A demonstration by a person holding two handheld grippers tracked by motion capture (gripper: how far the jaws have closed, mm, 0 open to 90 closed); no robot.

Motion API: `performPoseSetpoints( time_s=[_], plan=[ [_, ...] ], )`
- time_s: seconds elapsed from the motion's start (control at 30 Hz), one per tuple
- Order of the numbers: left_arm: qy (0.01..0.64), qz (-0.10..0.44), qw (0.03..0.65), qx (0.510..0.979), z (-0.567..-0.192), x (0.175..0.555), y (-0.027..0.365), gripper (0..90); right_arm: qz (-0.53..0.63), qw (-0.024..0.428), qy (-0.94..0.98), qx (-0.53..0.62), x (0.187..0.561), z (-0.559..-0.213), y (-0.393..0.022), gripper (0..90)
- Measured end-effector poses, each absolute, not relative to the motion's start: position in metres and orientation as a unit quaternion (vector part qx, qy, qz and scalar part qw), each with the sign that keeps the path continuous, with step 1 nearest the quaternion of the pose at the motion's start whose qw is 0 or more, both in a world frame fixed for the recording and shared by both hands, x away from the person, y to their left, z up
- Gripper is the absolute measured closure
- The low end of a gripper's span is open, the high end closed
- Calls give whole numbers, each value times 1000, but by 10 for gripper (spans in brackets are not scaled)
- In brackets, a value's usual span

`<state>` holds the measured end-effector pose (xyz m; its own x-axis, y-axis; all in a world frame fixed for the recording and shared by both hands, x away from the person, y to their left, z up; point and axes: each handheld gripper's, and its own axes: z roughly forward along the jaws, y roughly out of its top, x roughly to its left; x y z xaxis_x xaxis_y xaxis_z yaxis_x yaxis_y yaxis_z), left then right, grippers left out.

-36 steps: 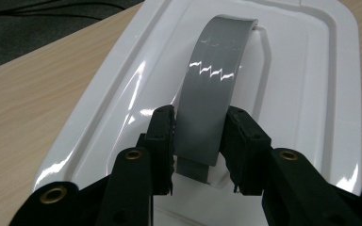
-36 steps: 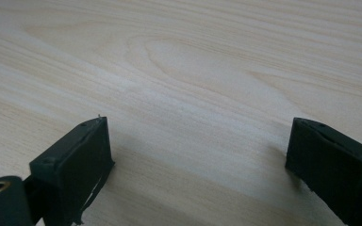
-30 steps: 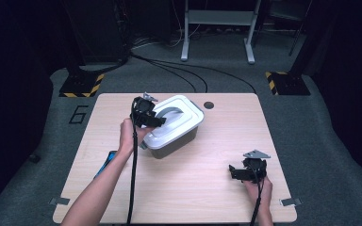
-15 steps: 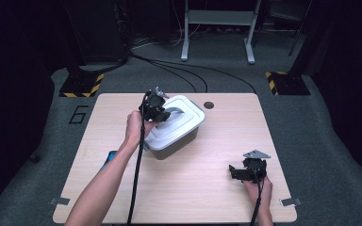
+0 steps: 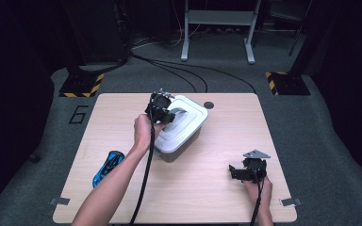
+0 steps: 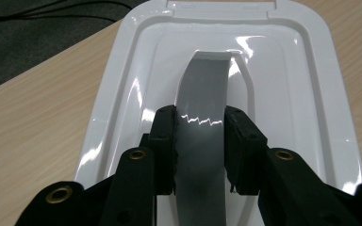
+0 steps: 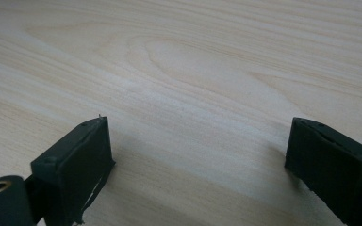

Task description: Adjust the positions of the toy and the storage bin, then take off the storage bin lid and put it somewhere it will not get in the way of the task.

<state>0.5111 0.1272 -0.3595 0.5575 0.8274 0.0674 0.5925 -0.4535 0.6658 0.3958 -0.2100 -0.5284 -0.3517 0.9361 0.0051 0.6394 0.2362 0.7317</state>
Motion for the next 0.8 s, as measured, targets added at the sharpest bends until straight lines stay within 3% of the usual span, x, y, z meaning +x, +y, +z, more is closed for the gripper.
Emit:
performPoseSetpoints(
  time_s=[0.8],
  plan=[
    [433,188,316,823,-355,513,125,675,329,226,753,523,396,-528,-210,68]
  ],
)
